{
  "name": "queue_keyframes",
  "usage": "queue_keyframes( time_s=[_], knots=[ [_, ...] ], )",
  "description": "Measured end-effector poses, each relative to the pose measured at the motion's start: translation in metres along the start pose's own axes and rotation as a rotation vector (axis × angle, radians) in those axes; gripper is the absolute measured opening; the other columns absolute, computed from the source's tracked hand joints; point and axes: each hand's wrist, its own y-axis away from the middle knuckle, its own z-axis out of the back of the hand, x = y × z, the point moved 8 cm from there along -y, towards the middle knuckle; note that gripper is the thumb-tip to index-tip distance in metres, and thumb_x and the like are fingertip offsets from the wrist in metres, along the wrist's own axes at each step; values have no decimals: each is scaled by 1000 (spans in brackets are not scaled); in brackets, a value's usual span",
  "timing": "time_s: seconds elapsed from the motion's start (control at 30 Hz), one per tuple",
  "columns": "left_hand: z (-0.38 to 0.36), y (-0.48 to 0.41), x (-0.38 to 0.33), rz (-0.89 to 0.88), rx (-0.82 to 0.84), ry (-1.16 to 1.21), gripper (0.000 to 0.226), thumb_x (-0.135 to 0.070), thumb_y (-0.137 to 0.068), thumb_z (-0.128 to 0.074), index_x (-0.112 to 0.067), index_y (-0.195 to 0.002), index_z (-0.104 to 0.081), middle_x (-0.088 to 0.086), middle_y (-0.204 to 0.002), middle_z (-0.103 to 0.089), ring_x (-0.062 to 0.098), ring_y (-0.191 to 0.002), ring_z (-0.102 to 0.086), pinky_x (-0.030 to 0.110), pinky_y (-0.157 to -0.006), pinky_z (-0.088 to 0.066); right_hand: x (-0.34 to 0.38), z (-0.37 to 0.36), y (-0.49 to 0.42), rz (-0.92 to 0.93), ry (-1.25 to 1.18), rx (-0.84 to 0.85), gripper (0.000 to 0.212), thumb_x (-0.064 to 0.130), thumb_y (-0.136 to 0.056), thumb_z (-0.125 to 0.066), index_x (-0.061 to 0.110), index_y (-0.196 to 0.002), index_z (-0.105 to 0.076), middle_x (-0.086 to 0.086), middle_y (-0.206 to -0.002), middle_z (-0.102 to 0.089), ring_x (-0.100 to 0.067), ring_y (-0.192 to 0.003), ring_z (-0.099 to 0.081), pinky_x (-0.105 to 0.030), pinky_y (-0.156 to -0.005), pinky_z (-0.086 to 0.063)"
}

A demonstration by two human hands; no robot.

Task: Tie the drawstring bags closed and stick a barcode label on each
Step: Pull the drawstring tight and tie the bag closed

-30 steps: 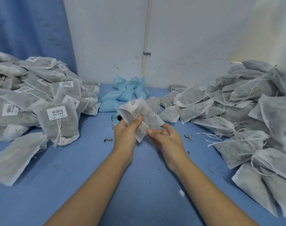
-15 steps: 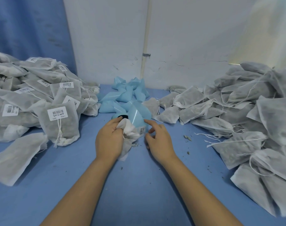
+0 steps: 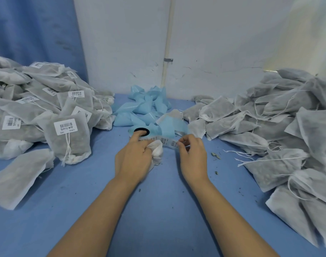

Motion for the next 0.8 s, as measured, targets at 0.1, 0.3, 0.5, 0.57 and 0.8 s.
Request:
queue_keyframes(
  time_s=[0.1, 0.3, 0.5, 0.57, 0.8],
  knots=[
    [-4, 4, -9, -107, 44, -30, 36, -15, -90, -44, -34, -110, -67, -28, -145, -34, 3, -107, -51, 21, -63, -31, 4, 0, 3, 31, -6, 0, 11, 11, -97, -50, 20, -92, -53, 2, -99, -46, -5, -82, -48, -11, -67, -34],
    [-8, 5, -14, -165, 93, 166, 48, -22, -74, -33, -23, -106, -68, -20, -110, -59, 5, -99, -53, 6, -71, -34, 11, 1, 9, 71, -94, -6, 21, 8, -95, -50, 20, -112, -56, 4, -105, -53, -2, -85, -53, -12, -73, -43],
    [-9, 7, -18, -109, 191, 515, 38, -11, -63, -39, -27, -83, -67, -12, -92, -66, 11, -93, -60, 29, -86, -45, 8, -14, 12, 4, -316, 168, 42, 6, -92, -60, 26, -128, -49, 15, -105, -61, 9, -99, -59, -5, -80, -44],
    [-9, 8, -19, -106, 209, 545, 36, -10, -62, -40, -25, -81, -66, -5, -91, -67, 13, -92, -61, 31, -86, -47, 8, -14, 11, 5, -268, 165, 28, 7, -92, -60, 19, -117, -60, 9, -107, -65, -5, -103, -62, -13, -86, -48],
    [-9, 9, -21, -100, 215, 540, 38, -12, -63, -42, -32, -81, -68, -12, -94, -69, 5, -92, -61, 27, -86, -48, 9, -13, 11, -3, -326, 163, 14, 10, -91, -62, 19, -101, -67, 9, -95, -70, 3, -87, -63, -13, -80, -49]
  ],
)
